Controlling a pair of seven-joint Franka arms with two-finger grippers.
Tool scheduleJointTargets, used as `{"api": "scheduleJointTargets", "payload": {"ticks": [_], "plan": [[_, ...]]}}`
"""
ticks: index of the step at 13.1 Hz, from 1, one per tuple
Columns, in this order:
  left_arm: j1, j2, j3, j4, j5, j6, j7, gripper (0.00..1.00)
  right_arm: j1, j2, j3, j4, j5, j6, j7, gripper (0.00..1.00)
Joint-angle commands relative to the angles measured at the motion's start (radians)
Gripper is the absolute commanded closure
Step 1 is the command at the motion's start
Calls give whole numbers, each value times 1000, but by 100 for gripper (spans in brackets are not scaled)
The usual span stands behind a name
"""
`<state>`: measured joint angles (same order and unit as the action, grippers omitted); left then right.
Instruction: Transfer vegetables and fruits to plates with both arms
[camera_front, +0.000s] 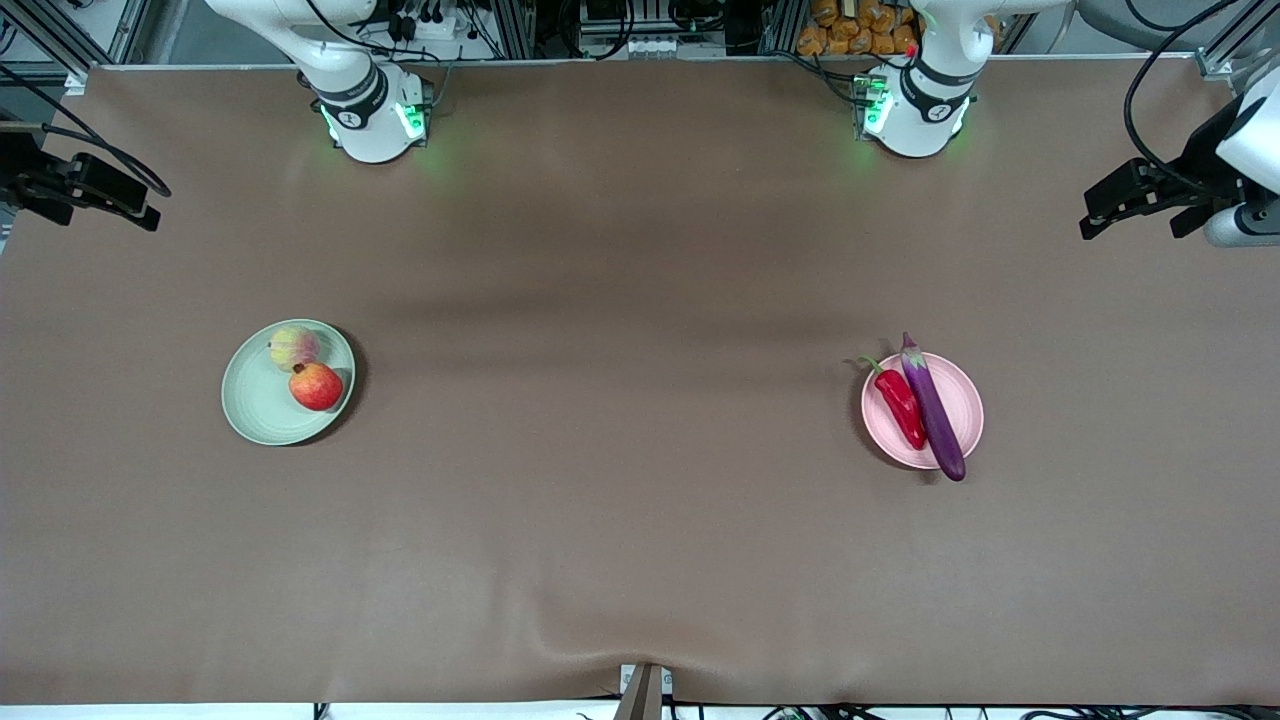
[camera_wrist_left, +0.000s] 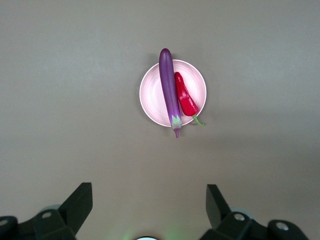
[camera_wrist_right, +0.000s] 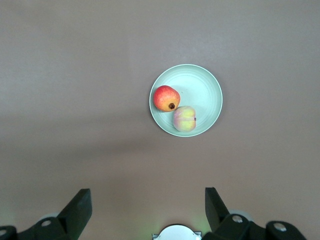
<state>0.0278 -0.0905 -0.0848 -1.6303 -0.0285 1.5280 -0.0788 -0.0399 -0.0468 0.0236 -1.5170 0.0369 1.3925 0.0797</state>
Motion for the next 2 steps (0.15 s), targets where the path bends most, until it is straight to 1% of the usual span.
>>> {"api": "scheduleJointTargets", "payload": {"ticks": [1, 2], "plan": [[6, -3, -4, 21, -10, -9, 14, 0, -5, -12, 9, -14, -5, 11, -8, 0], [4, -2, -6, 21, -10, -14, 13, 0, -3, -12, 9, -12, -5, 11, -8, 0]]}}
